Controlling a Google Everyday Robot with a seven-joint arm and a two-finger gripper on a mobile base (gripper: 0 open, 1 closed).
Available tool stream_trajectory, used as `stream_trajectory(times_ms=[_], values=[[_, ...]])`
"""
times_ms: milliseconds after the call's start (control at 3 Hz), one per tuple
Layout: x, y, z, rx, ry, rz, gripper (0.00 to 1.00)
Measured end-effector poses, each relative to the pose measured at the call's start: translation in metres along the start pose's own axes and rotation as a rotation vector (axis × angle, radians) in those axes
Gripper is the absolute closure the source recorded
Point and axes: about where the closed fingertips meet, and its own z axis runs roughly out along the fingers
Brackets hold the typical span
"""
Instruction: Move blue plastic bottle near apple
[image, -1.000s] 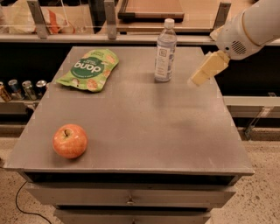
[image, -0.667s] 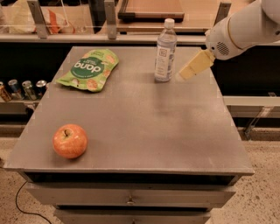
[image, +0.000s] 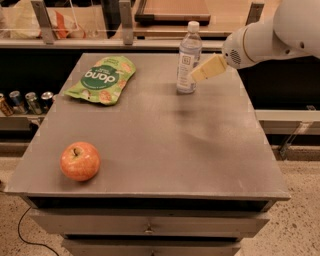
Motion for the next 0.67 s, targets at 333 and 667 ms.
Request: stream_trajectory(times_ms=[333,667], values=[[-0.012,-0.001,0.021,-0.014,-0.063,0.02,0.0],[-0.025,0.002,0.042,-0.048,-0.11,0.021,0.0]])
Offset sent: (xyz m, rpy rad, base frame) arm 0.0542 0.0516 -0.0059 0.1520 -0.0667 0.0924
